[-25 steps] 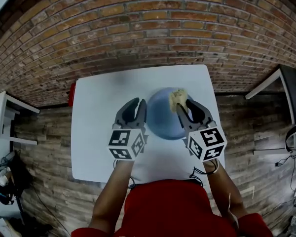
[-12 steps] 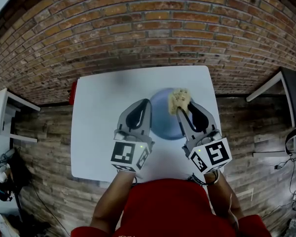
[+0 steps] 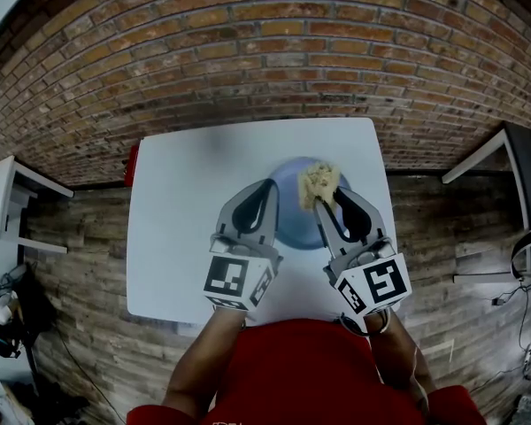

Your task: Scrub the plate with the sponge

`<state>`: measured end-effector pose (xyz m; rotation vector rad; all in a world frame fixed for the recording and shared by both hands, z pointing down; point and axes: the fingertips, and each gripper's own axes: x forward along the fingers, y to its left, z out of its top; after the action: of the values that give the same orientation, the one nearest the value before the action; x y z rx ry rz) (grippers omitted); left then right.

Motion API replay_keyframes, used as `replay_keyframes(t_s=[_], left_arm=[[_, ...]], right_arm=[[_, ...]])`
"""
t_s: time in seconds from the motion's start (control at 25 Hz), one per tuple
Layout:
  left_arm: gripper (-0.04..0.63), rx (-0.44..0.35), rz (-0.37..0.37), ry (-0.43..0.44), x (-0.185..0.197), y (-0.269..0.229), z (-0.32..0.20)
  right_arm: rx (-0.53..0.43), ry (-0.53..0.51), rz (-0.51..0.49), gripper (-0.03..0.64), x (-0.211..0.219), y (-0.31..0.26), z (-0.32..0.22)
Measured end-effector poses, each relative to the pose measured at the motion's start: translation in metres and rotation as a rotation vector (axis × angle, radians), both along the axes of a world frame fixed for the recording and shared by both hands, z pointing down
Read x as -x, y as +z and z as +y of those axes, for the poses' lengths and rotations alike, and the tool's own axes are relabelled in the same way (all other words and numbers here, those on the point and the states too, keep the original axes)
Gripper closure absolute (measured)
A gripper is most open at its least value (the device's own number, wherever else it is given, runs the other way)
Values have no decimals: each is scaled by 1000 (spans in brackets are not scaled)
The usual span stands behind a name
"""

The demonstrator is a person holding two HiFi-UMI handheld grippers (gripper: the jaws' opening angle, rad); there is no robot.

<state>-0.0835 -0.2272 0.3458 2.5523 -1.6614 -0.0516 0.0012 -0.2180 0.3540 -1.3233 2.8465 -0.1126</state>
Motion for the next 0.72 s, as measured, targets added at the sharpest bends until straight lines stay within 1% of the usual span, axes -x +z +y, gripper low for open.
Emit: replay_keyframes(t_s=[0.72], left_arm=[[580,0,13,4,-3,-1,8]], right_arm=[[-2,-12,0,499,1,-2,10]])
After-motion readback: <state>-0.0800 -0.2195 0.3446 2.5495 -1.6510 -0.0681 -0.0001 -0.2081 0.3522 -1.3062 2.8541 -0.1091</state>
